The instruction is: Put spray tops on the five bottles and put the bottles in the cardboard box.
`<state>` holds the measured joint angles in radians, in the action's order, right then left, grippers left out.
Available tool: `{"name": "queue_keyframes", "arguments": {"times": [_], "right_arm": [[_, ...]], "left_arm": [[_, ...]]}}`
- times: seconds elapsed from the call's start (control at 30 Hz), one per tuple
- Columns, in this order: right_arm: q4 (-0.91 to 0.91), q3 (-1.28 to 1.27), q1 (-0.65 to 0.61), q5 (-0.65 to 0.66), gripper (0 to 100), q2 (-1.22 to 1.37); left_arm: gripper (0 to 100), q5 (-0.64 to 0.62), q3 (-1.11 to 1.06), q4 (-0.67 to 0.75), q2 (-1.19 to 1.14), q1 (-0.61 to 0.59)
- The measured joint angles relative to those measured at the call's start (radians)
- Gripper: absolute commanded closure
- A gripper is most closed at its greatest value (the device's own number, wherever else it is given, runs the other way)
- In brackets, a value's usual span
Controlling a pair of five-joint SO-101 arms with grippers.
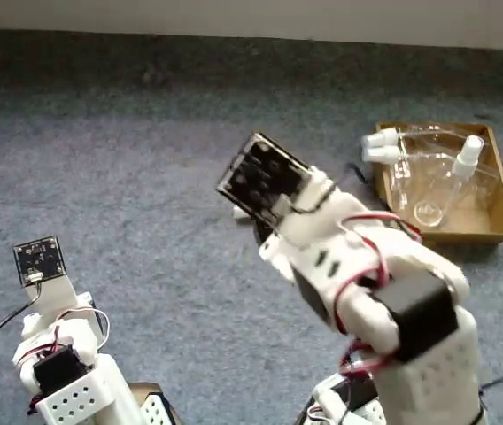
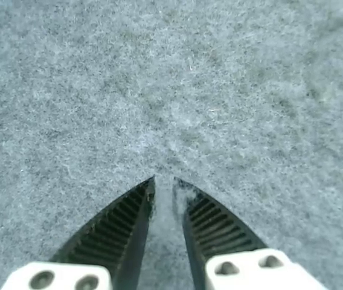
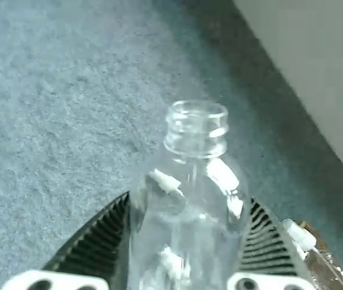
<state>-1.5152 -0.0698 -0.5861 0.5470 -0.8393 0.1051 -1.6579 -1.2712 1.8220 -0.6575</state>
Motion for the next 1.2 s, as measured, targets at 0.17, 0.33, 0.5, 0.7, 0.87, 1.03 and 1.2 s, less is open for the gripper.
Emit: {"name": "queue_keyframes", "arguments": {"times": [0.17,0.33,0.5,0.7,0.87,1.03,1.2], "right_arm": [[0.000,-0.129,0.092,0.000,86.3,-0.278],[0.078,-0.324,0.155,0.000,86.3,-0.505],[0.249,-0.609,0.224,-0.002,86.3,-0.671],[0.457,-0.927,0.302,-0.127,86.3,-0.792],[0.566,-1.112,0.371,-0.224,86.3,-0.842],[0.585,-1.204,0.373,-0.310,86.3,-0.868],[0.585,-1.266,0.376,-0.351,86.3,-0.899]], "left_arm": [[99,0.000,0.000,0.000,0.000,0.000],[99,0.000,0.000,0.000,0.000,0.000],[99,0.118,0.000,0.000,0.000,0.000],[99,0.258,0.000,0.000,0.000,0.000],[99,0.267,0.000,0.000,0.000,0.002],[99,0.267,0.000,0.040,0.000,0.002],[99,0.358,0.002,0.058,0.000,0.002]]}}
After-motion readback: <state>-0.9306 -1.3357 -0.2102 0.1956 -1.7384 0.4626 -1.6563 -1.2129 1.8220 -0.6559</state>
